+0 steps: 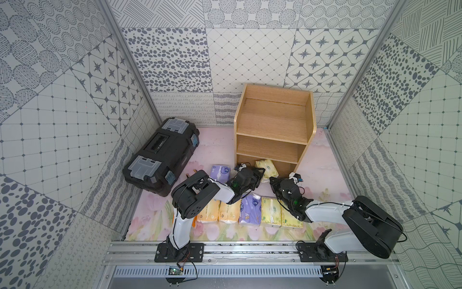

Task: Remove the tissue boxes from the shelf
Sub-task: Pick up a box of tissues from the shelf.

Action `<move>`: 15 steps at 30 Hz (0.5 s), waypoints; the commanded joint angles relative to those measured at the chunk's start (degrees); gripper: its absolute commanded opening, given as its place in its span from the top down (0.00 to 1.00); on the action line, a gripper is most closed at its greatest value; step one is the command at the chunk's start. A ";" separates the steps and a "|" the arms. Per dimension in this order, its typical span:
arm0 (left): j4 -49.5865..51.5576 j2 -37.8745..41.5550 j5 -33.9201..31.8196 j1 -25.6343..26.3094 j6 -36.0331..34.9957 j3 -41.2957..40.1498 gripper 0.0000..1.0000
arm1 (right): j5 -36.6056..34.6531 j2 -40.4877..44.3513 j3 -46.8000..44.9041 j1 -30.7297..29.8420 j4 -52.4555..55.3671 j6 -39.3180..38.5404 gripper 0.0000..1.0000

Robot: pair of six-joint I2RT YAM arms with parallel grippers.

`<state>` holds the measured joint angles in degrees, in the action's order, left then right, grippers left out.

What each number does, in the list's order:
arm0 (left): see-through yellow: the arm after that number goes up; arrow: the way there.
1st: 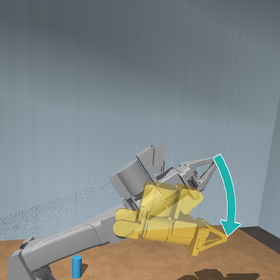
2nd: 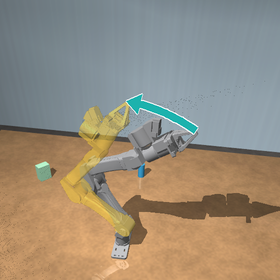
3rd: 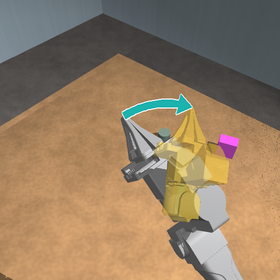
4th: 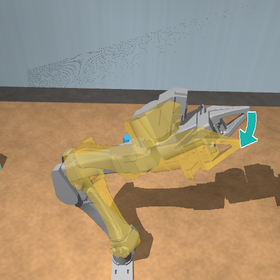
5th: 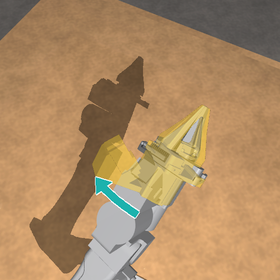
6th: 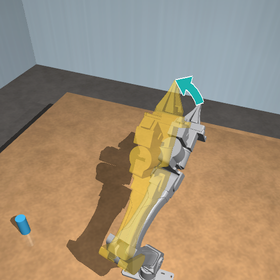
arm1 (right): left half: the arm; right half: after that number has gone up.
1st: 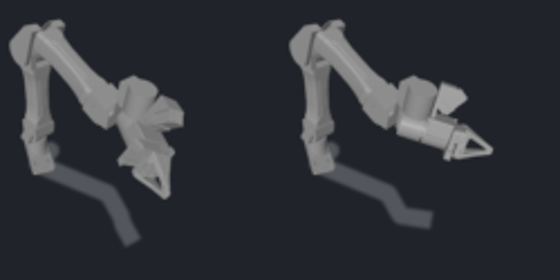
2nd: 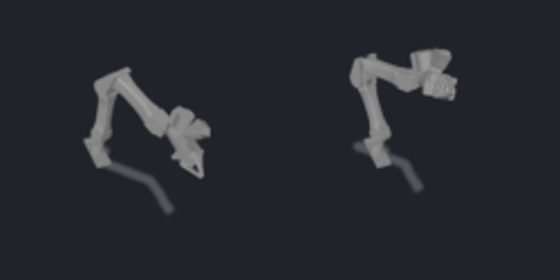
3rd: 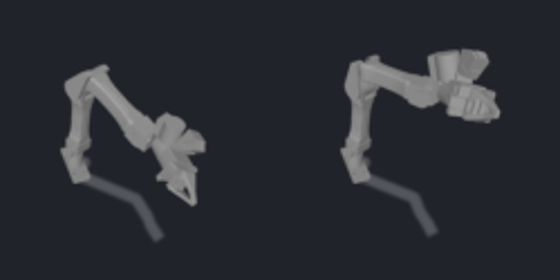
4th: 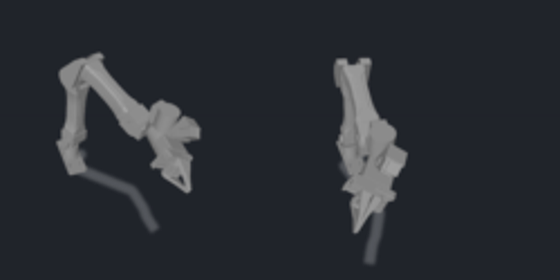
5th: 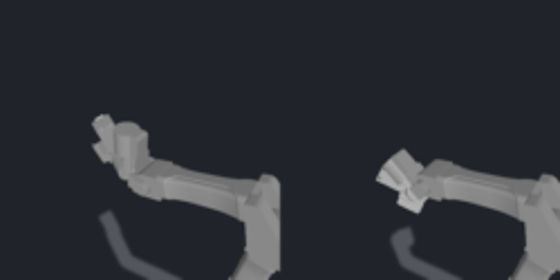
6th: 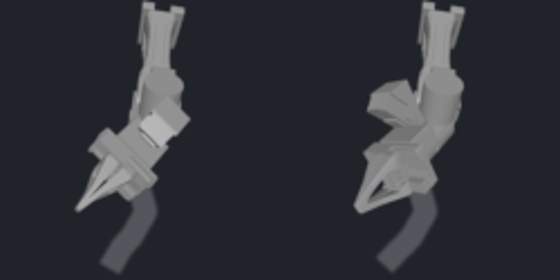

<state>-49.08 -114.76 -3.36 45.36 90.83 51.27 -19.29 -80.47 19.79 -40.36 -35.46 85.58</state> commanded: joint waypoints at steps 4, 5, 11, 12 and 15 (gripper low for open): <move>-4.98 -0.51 1.20 -0.43 0.80 1.10 0.67 | 0.28 2.80 -0.23 0.29 -0.77 -0.24 1.00; -5.15 -0.49 1.16 -0.37 0.72 1.07 0.70 | 0.14 3.32 -0.17 0.29 -0.16 -0.39 1.00; -5.15 1.04 0.74 -0.07 -0.38 -0.12 0.78 | -1.29 10.03 0.41 0.36 8.07 -3.61 0.64; -5.21 1.42 0.70 -0.02 -0.46 -0.49 0.77 | -1.57 11.82 0.55 0.34 10.13 -4.49 0.56; -4.81 3.20 0.72 0.25 -1.03 -1.93 0.78 | -2.16 17.99 0.01 0.28 16.26 -6.73 0.41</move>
<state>-50.35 -113.75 -2.74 45.39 91.64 50.54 -20.05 -66.70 19.81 -40.05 -25.19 81.95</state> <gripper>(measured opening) 0.240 0.565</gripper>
